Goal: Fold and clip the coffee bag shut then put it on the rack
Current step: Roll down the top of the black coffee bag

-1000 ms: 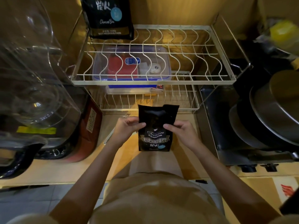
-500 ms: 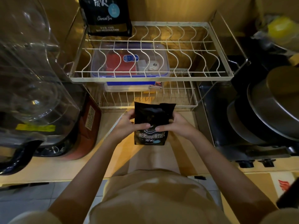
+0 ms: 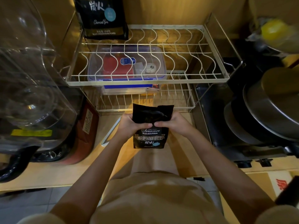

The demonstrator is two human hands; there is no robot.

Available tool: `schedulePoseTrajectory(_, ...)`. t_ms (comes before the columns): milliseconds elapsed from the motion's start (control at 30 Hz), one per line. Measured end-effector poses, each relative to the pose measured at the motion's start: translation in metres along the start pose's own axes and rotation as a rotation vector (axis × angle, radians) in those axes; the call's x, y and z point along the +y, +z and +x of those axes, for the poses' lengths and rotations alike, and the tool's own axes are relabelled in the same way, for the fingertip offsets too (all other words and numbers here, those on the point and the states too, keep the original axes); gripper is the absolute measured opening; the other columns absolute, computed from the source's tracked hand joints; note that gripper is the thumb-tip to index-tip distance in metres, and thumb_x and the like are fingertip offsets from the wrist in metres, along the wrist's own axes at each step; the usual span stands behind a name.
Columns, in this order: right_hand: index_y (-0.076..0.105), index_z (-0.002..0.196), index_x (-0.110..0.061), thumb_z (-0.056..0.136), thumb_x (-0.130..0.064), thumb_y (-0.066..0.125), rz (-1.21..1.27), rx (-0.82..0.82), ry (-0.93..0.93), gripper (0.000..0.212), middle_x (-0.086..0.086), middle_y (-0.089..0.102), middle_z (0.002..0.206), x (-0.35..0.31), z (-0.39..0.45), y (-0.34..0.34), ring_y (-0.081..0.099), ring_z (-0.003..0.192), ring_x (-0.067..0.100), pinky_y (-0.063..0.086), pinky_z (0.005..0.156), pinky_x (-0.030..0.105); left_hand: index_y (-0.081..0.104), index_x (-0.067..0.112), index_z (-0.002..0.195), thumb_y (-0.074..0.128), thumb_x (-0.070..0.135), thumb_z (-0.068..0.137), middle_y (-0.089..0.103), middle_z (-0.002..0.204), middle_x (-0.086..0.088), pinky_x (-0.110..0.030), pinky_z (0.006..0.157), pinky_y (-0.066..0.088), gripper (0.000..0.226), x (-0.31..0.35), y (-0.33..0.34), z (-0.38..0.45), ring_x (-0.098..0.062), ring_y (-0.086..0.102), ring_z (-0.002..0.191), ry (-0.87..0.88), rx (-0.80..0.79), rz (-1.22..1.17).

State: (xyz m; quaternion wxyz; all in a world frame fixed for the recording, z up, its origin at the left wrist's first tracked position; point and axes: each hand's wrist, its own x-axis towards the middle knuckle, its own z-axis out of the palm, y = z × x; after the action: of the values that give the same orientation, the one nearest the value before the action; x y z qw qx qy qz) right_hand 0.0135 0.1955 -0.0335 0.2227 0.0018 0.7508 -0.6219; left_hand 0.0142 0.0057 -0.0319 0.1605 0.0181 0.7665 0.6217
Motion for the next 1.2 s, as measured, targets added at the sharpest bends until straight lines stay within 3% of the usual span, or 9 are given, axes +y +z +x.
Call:
schedulePoseTrajectory(233,0.069,0.085,-0.011,0.077,-0.014,0.068,0.131,0.132,0.051,0.008,-0.004,0.074,0.076,0.006,-0.014,0.002,0.070,0.076,0.010,0.055,0.066,0.018,0.067,0.011,0.080,0.066,0.014,0.076,0.073,0.067,0.007,-0.018,0.061,0.055,0.005,-0.004,-0.003,-0.001,-0.010,0.070,0.071,-0.005,-0.027,-0.094)
schedulePoseTrajectory(367,0.069,0.083,-0.013,0.079,-0.014,0.066,0.200,0.175,0.061,0.005,0.000,0.072,0.081,0.005,-0.012,0.008,0.069,0.073,0.008,0.054,0.065,0.015,0.067,0.009,0.078,0.062,0.018,0.080,0.073,0.063,0.007,-0.015,0.058,0.054,0.010,0.000,-0.004,0.006,-0.009,0.070,0.067,-0.054,-0.014,-0.101)
schedulePoseTrajectory(567,0.067,0.079,-0.019,0.086,-0.012,0.057,0.199,0.210,0.036,0.014,-0.012,0.074,0.066,-0.006,-0.010,0.004,0.069,0.070,0.004,0.052,0.064,0.016,0.065,0.007,0.088,0.060,0.019,0.082,0.073,0.082,-0.001,-0.021,0.067,0.054,0.015,0.000,-0.007,0.013,-0.014,0.069,0.078,-0.164,0.017,-0.166)
schedulePoseTrajectory(667,0.065,0.096,-0.013,0.083,-0.019,0.061,0.206,0.264,0.059,0.015,-0.001,0.074,0.084,-0.002,-0.011,0.008,0.069,0.083,0.015,0.054,0.078,0.030,0.062,0.008,0.101,0.061,0.017,0.081,0.069,0.095,-0.010,-0.034,0.078,0.054,0.022,-0.001,-0.005,0.011,-0.024,0.066,0.090,-0.220,0.088,-0.214)
schedulePoseTrajectory(733,0.055,0.117,-0.012,0.081,-0.020,0.064,0.255,0.297,0.083,0.038,0.002,0.069,0.095,-0.003,-0.012,0.012,0.066,0.090,0.019,0.052,0.086,0.038,0.056,0.010,0.112,0.064,0.015,0.079,0.067,0.096,-0.007,-0.033,0.074,0.054,0.035,0.001,-0.002,0.010,-0.021,0.066,0.087,-0.252,0.139,-0.248)
schedulePoseTrajectory(867,0.030,0.137,-0.028,0.084,-0.010,0.060,0.355,0.304,0.002,0.064,-0.022,0.058,0.091,-0.007,-0.015,0.018,0.067,0.075,0.003,0.054,0.068,0.022,0.047,0.014,0.123,0.067,0.012,0.076,0.061,0.102,-0.003,-0.027,0.061,0.054,0.051,0.005,0.000,0.007,-0.012,0.064,0.078,-0.210,0.258,-0.230)
schedulePoseTrajectory(933,0.034,0.136,-0.031,0.085,-0.007,0.058,0.369,0.304,-0.043,0.061,-0.028,0.063,0.085,-0.005,-0.016,0.020,0.068,0.076,-0.002,0.055,0.063,0.019,0.038,0.021,0.131,0.065,0.012,0.078,0.060,0.107,0.000,-0.027,0.061,0.058,0.061,0.006,-0.001,0.004,-0.009,0.065,0.078,-0.105,0.247,-0.182)
schedulePoseTrajectory(1100,0.049,0.128,-0.016,0.087,-0.007,0.055,0.363,0.241,-0.019,0.042,-0.005,0.072,0.081,-0.008,-0.020,0.017,0.069,0.086,0.010,0.056,0.065,0.016,0.014,0.032,0.140,0.052,0.006,0.086,0.035,0.127,0.025,-0.018,0.072,0.057,0.071,0.013,-0.005,-0.001,0.011,0.059,0.091,0.105,0.086,-0.149)
schedulePoseTrajectory(1200,0.043,0.131,-0.026,0.086,-0.009,0.056,0.357,0.244,-0.037,0.050,-0.002,0.073,0.083,-0.006,-0.021,0.017,0.070,0.082,0.011,0.057,0.064,0.020,0.015,0.034,0.139,0.047,0.005,0.088,0.029,0.133,0.015,-0.017,0.067,0.057,0.067,0.015,-0.003,0.002,0.007,0.056,0.087,0.071,0.110,-0.150)
